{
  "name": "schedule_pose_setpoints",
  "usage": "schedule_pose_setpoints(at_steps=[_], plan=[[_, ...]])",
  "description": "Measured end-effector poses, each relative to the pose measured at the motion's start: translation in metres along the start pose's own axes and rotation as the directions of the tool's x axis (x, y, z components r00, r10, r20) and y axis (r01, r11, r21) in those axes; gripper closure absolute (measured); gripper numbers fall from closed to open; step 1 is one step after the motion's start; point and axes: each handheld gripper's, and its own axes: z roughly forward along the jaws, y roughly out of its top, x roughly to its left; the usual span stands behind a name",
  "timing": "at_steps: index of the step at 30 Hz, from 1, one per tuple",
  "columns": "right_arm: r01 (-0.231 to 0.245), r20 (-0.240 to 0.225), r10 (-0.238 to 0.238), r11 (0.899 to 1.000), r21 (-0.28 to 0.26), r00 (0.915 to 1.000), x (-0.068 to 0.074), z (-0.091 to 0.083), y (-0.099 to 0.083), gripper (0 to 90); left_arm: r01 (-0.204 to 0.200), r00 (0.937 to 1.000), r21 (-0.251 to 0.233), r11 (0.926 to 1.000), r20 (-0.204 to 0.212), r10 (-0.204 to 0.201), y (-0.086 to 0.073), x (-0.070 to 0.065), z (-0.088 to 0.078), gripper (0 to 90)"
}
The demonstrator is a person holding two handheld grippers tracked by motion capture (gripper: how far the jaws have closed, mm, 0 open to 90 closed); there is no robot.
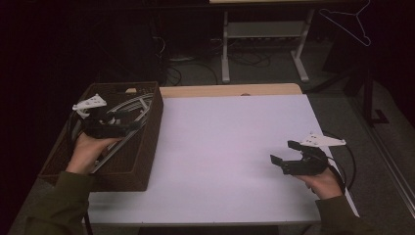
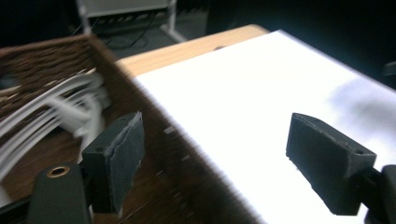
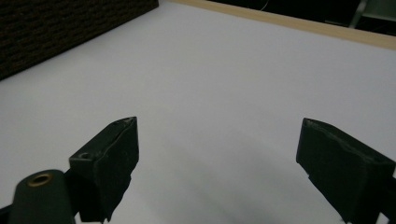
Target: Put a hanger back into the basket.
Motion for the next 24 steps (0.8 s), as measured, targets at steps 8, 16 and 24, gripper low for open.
schedule_pose_setpoints(at_steps=[8, 16, 24], plan=[[0.0, -0.03, -0.003, 0.995, -0.102, 0.9995, 0.007, -0.015, 0.019, 11.4, -0.035, 0.9933, -0.078, 0.9963, 0.107, 0.043, -0.002, -0.035, 0.012, 14.5], [-0.015, -0.073, -0.003, 0.97, -0.244, 0.9973, 0.012, -0.035, 0.033, 10.8, -0.059, 0.9745, -0.169, 0.9839, 0.204, 0.093, -0.011, -0.064, 0.016, 5.6], [-0.007, -0.077, -0.017, 0.956, -0.292, 0.9969, 0.014, -0.044, 0.037, 9.8, -0.047, 0.9684, -0.168, 0.9846, 0.234, 0.086, -0.019, -0.069, 0.022, 5.7]])
